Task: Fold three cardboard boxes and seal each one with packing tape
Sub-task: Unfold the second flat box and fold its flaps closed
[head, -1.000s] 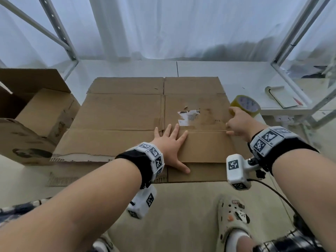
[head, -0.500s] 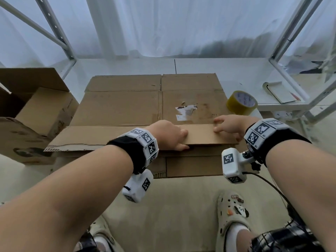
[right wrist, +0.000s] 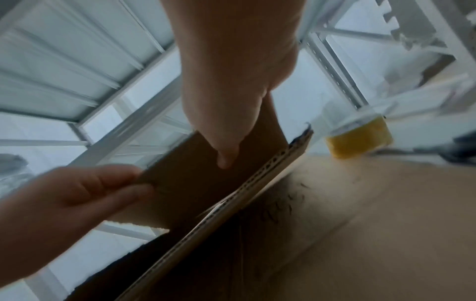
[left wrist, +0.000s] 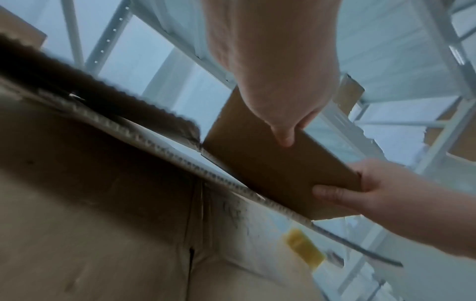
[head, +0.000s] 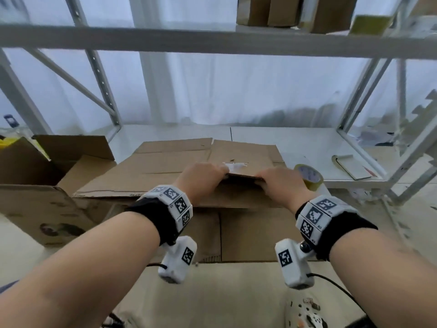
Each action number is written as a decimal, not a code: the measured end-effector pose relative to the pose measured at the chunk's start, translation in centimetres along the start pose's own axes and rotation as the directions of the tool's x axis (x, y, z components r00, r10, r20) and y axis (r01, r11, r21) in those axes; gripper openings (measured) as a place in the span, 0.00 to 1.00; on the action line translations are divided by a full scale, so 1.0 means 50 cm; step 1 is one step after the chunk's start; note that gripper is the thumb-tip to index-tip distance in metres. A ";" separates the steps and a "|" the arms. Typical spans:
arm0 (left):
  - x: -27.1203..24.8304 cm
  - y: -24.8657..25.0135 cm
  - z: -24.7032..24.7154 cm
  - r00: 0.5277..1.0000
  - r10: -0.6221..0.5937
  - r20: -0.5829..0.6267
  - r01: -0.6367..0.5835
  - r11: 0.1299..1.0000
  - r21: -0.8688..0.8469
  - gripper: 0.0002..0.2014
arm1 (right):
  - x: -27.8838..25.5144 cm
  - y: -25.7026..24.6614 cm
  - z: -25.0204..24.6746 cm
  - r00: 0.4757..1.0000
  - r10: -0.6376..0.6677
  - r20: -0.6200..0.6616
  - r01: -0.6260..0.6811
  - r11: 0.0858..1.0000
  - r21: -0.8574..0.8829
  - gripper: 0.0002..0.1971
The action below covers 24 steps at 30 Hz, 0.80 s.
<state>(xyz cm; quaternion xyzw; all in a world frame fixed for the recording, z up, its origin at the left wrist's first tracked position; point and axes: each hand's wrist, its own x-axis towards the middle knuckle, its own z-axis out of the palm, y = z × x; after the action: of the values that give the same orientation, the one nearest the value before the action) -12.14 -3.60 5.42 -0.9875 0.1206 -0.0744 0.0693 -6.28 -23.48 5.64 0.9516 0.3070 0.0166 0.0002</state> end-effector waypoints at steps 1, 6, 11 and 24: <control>-0.002 -0.009 -0.017 0.998 -0.036 -0.046 0.033 0.998 -0.056 0.12 | 0.000 -0.003 -0.018 0.998 -0.002 -0.066 0.001 1.000 -0.013 0.15; -0.042 -0.073 -0.084 0.935 -0.284 -0.210 0.247 0.951 -0.187 0.27 | 0.011 -0.021 -0.107 0.972 0.016 -0.234 -0.022 1.000 -0.022 0.17; -0.096 -0.102 -0.116 0.836 -0.417 -0.357 0.281 0.883 -0.376 0.46 | 0.025 -0.058 -0.182 0.934 0.071 -0.351 -0.009 0.985 0.174 0.14; -0.155 -0.109 -0.322 0.878 -0.355 -0.322 0.305 0.932 -0.196 0.10 | 0.028 -0.126 -0.396 0.798 0.507 -0.327 0.107 0.416 0.903 0.16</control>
<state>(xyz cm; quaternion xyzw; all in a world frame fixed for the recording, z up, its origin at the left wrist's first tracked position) -20.99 1.65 21.02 -0.9665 -0.0345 -0.2518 -0.0362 -9.46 -17.73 25.43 0.7851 0.1305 0.1296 -0.5915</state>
